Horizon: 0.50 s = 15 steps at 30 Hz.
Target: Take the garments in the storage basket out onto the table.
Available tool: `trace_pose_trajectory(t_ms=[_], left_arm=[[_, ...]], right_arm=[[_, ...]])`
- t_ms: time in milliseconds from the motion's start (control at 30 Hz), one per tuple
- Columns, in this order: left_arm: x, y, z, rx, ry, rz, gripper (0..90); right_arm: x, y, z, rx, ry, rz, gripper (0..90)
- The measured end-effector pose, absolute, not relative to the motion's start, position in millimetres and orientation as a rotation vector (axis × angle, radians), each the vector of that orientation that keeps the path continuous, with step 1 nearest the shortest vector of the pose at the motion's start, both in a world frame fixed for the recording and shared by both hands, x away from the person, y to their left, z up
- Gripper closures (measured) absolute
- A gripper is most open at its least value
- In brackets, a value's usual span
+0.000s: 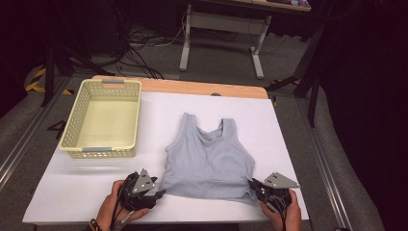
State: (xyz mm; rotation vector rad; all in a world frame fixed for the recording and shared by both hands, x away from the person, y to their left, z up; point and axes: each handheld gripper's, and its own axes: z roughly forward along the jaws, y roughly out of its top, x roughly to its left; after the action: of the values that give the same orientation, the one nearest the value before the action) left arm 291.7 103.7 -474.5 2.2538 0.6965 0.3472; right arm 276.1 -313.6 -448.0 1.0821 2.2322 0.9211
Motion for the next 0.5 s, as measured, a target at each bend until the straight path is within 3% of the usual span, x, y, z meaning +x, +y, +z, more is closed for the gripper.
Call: trace_pose_trajectory(t_ms=[133, 233, 267, 333, 500], left_arm=[[291, 103, -474, 2.256, 0.682, 0.357, 46.5], [288, 103, -468, 2.236, 0.605, 0.345, 44.8], [288, 103, -468, 2.236, 0.605, 0.345, 44.2], [290, 103, -463, 2.197, 0.607, 0.321, 43.2], [299, 91, -466, 2.254, 0.603, 0.359, 35.2]], right_arm=[[278, -312, -452, 1.091, 2.242, 0.906, 81.0], [280, -309, -453, 1.066, 2.219, 0.910, 66.0], [280, -309, -453, 1.066, 2.219, 0.910, 66.0], [283, -310, -451, 1.068, 2.173, 0.929, 53.0], [299, -313, -449, 1.080, 2.109, 0.987, 44.6]])
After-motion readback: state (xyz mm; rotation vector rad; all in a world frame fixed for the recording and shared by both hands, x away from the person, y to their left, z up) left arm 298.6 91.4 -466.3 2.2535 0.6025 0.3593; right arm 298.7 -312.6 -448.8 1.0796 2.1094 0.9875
